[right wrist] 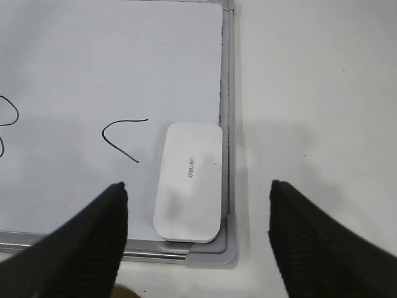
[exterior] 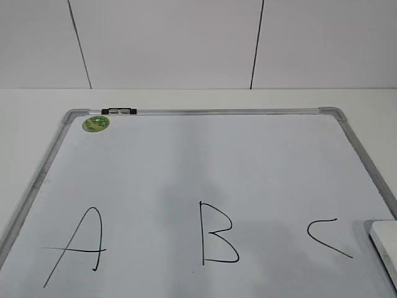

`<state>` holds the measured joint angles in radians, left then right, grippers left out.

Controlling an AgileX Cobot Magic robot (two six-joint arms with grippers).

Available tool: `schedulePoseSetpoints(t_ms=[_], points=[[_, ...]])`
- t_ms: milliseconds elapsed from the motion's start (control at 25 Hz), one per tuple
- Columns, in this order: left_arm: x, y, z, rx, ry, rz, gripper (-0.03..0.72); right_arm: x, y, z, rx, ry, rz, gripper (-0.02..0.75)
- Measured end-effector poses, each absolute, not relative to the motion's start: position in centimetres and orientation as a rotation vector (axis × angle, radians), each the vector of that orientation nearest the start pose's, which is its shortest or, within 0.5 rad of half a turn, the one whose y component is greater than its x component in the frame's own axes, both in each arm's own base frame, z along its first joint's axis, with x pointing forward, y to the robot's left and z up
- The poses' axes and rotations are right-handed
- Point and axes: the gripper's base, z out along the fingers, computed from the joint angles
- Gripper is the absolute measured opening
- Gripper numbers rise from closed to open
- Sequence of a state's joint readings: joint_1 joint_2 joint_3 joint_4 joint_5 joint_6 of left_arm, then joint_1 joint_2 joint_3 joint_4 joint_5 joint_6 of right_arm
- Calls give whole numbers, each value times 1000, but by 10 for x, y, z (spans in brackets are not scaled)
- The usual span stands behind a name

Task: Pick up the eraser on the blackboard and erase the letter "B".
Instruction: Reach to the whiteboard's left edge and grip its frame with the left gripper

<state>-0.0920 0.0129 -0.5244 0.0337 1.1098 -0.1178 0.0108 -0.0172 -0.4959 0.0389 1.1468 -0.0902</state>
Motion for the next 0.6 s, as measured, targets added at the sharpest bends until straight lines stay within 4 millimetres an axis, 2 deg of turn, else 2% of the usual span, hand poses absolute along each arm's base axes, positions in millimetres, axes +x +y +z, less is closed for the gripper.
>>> schedulePoseSetpoints(t_ms=[400, 600], points=[[-7, 3, 280, -29, 2085, -97, 237, -11, 3, 269, -63, 2117, 29, 550], [4, 1, 283, -29, 2156, -94, 238, -13, 3, 275, 15, 2161, 75, 550]])
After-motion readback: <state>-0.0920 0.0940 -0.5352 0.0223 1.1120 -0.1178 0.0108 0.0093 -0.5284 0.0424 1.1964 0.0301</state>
